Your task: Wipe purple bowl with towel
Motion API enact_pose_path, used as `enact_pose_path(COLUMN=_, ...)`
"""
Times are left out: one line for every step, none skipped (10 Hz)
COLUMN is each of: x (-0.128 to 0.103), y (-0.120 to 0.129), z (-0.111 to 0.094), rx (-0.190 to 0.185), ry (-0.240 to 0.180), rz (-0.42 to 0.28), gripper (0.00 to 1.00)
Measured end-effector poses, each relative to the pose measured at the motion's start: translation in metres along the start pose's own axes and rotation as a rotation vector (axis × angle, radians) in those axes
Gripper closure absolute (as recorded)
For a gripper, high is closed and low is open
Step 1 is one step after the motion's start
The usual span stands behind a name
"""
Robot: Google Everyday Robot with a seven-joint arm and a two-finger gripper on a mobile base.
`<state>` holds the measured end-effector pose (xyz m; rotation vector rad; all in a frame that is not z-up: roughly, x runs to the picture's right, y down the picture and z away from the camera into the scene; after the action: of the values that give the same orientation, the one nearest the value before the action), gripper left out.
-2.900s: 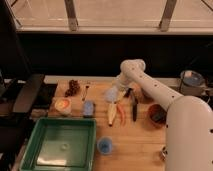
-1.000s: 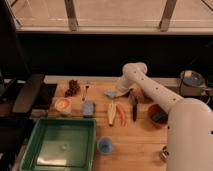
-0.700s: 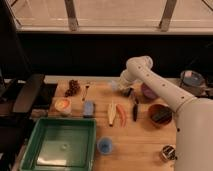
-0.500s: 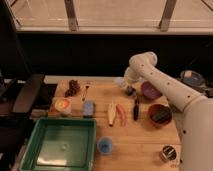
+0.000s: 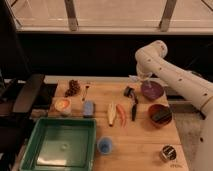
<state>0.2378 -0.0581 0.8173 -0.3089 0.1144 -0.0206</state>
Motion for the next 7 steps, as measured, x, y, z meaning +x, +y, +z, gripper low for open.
enact_pose_path(x=0.017, y=0.004, z=-0.005, rx=-0.006, ry=0.044, rz=0.029, gripper=1.00)
enact_pose_path(x=0.025, y=0.007, z=-0.005, rx=-0.014, ry=0.065, rz=0.048, gripper=1.00)
enact_pose_path(x=0.031, y=0.012, z=0.000, rx=-0.025, ry=0.074, rz=0.077, gripper=1.00)
enact_pose_path(x=0.037, y=0.020, z=0.009, rx=-0.039, ry=0.067, rz=0.105, gripper=1.00)
enact_pose_path(x=0.043, y=0.021, z=0.011, rx=-0.040, ry=0.069, rz=0.114, gripper=1.00)
enact_pose_path(x=0.041, y=0.022, z=0.011, rx=-0.041, ry=0.065, rz=0.114, gripper=1.00)
enact_pose_path(x=0.037, y=0.020, z=0.011, rx=-0.039, ry=0.063, rz=0.110, gripper=1.00)
